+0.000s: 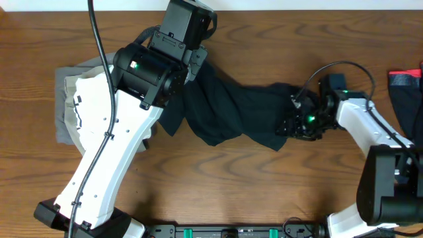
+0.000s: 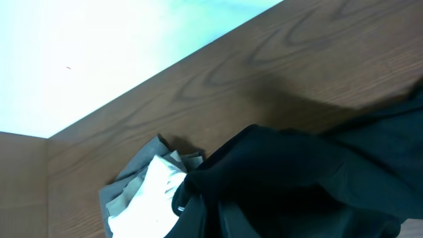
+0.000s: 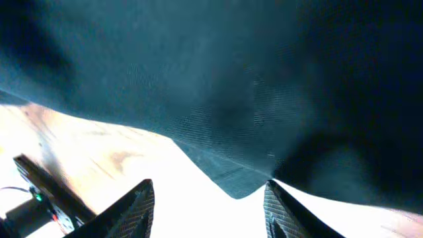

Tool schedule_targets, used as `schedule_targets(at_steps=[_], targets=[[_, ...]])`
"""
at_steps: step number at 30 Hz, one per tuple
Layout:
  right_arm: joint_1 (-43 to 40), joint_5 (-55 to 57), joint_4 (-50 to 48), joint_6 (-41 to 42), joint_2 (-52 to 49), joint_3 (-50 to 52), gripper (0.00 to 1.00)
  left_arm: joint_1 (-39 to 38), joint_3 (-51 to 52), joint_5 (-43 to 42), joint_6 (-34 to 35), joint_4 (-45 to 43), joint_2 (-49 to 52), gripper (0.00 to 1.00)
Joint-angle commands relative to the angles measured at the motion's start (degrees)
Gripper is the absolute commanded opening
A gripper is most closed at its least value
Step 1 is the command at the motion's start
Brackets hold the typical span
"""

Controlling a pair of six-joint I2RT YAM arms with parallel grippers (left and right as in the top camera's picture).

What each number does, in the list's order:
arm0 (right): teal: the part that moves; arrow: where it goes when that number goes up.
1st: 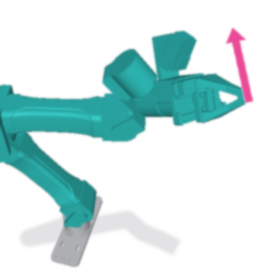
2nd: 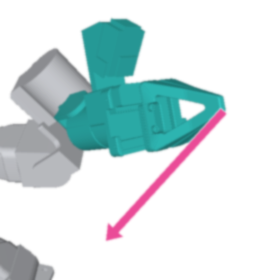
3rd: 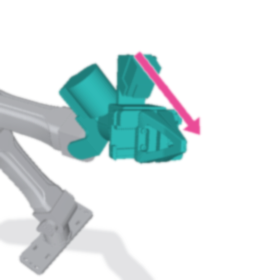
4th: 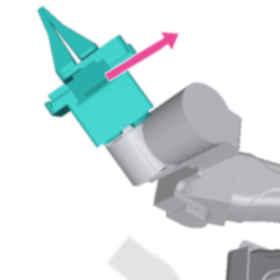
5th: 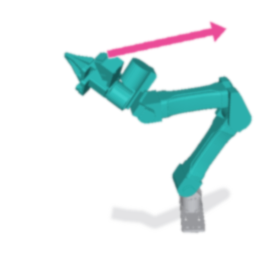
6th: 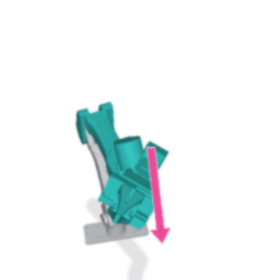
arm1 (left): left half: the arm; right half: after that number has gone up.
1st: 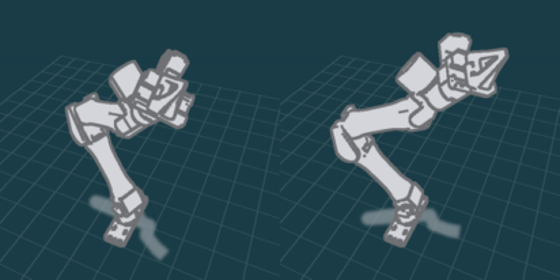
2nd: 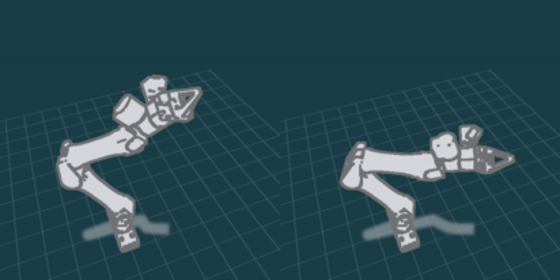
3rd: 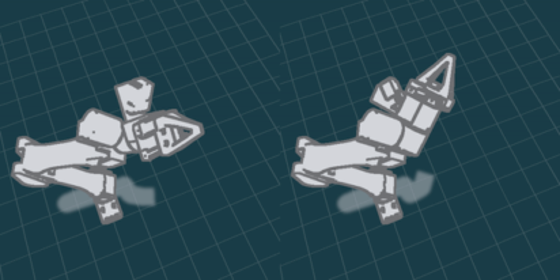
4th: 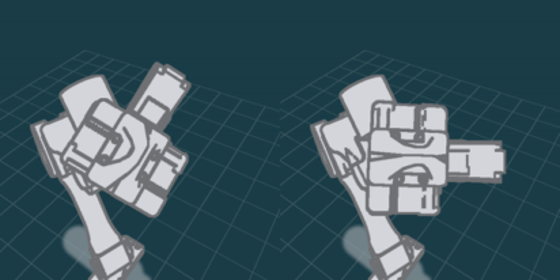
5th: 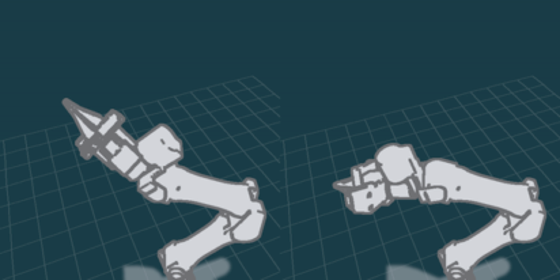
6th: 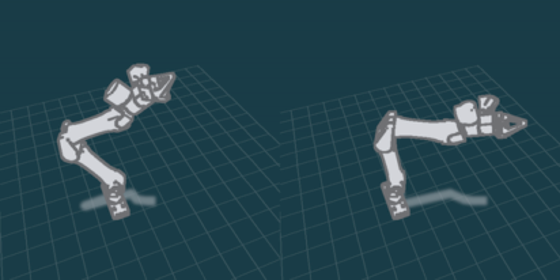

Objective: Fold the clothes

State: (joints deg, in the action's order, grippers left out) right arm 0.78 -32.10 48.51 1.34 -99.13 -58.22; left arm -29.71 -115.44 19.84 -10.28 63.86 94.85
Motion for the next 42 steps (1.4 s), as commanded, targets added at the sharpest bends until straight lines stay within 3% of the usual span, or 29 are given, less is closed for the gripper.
schedule_targets(at_steps=[1, 8, 13, 19, 23, 29, 35, 42], targets=[[3.04, 0.9, -1.09, 1.64, -1.49, 1.68, 0.48, 0.15, 0.17, 0.5, 0.5, -0.76, 0.26, 0.06], [6.34, 8.26, 0.04, 5.49, -1.66, 4.26, 0.45, 0.13, 0.17, 0.5, 0.5, -1.16, 0.26, 0.06], [6.27, 9.18, 0.7, 5.49, -1.66, 4.42, 0.51, 0.13, 0.17, 0.5, 0.5, -1.18, 0.26, 0.06], [6.71, 9.79, -5.2, 9.44, -1.66, 6.27, 0.52, 0.13, 0.17, 0.5, 0.5, -1.18, 0.24, 0.06], [7.76, 8.02, -8.74, 12.39, -1.66, 9.11, 0.38, 0.13, 0.17, 0.5, 0.5, -1.18, 0.24, 0.06], [7.8, 3.21, -8.41, 12.55, -1.14, 9.51, 0.02, 0.13, 0.17, 0.5, 0.22, -1.18, 0.24, 0.06], [3.67, 0.57, -5.18, 10.69, 6.34, 6.78, 0.01, 0.13, 0.17, 0.55, -0.17, -1.14, 0.24, 0.06], [-7.87, 5.11, 1.97, 9.68, 23.58, -0.87, 0.01, 0.13, 0.17, 0.57, -0.57, -0.94, 0.2, 0.06]])
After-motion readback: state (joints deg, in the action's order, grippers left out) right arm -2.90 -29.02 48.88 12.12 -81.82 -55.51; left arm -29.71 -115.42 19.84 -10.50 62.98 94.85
